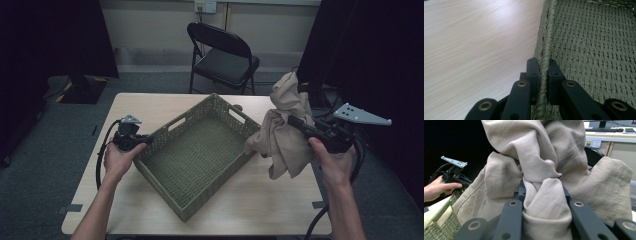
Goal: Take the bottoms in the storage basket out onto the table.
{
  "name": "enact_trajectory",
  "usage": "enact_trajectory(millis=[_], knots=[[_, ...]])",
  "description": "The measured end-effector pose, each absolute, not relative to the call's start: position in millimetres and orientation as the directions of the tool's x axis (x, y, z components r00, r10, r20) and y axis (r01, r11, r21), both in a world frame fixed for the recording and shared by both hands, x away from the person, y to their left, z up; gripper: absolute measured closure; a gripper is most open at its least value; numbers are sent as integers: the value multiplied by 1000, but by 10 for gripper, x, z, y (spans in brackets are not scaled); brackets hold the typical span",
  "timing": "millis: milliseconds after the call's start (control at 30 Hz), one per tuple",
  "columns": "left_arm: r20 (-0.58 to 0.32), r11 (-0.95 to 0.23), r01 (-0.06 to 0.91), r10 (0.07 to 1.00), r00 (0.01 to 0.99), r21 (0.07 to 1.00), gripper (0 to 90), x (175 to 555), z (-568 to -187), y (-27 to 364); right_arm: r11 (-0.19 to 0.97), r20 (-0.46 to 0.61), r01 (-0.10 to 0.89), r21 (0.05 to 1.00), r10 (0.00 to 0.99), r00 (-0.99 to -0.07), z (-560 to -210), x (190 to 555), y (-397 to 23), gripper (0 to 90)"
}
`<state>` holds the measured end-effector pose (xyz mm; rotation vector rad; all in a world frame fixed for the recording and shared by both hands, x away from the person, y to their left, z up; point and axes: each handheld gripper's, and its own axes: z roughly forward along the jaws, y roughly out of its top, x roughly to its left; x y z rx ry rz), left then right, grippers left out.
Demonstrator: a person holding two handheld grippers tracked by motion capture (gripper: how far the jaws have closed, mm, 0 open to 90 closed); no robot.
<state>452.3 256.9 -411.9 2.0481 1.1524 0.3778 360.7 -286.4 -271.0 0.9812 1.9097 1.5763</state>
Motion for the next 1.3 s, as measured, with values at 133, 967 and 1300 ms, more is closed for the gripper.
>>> enact_trajectory(millis=[133, 967, 1300], knots=[[-113, -292, 623, 843, 526, 726, 829, 4507, -4123, 2660, 92, 82, 237, 967, 768, -635, -2745, 3623, -2833, 735], [-147, -236, 636, 859, 490, 735, 757, 4476, -4134, 2747, 223, 72, 384, 896, 780, -622, -3575, 3619, -2773, 733], [-153, -202, 584, 852, 501, 786, 614, 4412, -4031, 2704, 238, 112, 460, 855, 782, -613, -4034, 3685, -2768, 724]])
